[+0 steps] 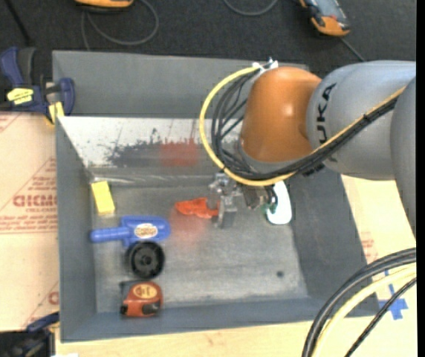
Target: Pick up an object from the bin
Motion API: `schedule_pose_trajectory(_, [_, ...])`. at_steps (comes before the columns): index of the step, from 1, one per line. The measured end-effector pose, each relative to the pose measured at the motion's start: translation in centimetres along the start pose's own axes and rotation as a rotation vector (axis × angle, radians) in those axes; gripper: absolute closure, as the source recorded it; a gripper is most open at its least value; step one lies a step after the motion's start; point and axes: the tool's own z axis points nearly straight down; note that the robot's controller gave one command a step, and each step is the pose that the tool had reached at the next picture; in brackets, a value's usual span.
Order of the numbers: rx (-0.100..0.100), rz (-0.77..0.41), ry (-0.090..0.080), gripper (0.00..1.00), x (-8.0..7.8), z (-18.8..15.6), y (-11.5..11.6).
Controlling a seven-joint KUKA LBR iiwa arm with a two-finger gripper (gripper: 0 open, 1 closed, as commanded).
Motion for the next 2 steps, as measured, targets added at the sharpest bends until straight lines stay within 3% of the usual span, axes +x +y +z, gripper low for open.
schedule_pose_trajectory(1, [0.0,-0.021,-0.001,1.0,0.2,-2.3,-0.5])
schedule_pose_trajectory(2, [-0.002,-0.016,0.004,1.0,-1.1,-7.3,-0.1])
